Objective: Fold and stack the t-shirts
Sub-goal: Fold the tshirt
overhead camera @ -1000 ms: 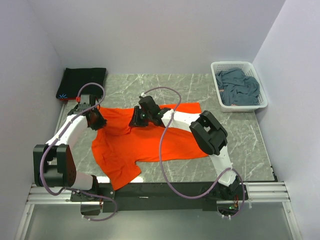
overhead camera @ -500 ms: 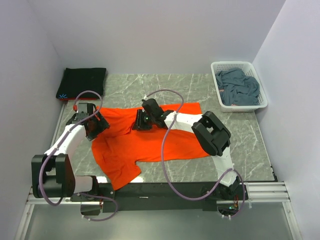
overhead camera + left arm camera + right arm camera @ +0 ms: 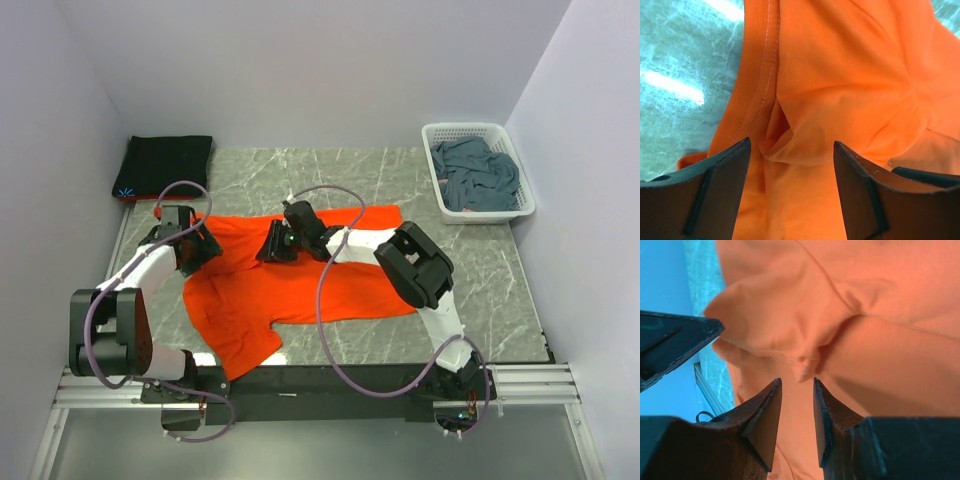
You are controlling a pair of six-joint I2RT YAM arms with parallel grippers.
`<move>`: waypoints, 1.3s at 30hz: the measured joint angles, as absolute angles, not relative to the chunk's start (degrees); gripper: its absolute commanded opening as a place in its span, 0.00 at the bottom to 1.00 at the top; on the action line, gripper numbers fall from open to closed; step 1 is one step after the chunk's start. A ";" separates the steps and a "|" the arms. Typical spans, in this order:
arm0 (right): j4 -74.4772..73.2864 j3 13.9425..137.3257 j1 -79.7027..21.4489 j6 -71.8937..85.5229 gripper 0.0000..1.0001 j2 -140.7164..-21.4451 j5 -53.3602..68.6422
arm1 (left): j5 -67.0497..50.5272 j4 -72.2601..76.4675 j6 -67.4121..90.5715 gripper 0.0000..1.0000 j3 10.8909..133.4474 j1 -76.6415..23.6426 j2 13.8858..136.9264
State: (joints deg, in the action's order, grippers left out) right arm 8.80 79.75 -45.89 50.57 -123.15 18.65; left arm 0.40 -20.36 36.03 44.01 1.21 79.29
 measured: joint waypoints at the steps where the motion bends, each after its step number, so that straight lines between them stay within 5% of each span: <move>1: 8.80 79.75 -45.89 50.94 0.39 -123.63 18.76 | 0.27 -20.32 35.97 0.71 44.01 1.21 79.70; 23: 12.82 80.23 -46.06 53.36 0.33 -127.52 21.12 | -1.96 -19.14 34.50 0.57 44.01 1.21 81.43; 33: 12.69 80.25 -46.15 53.47 0.08 -127.52 21.04 | -2.11 -19.31 34.57 0.38 43.97 1.21 81.17; 39: 11.84 80.25 -46.15 53.21 0.05 -127.46 20.95 | -1.23 -21.04 34.98 0.28 43.99 1.21 80.07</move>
State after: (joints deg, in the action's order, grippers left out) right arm 11.84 80.25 -46.15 53.21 -127.46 20.95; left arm -1.23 -21.04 34.98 43.99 1.21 80.07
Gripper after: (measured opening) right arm 0.066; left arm 0.322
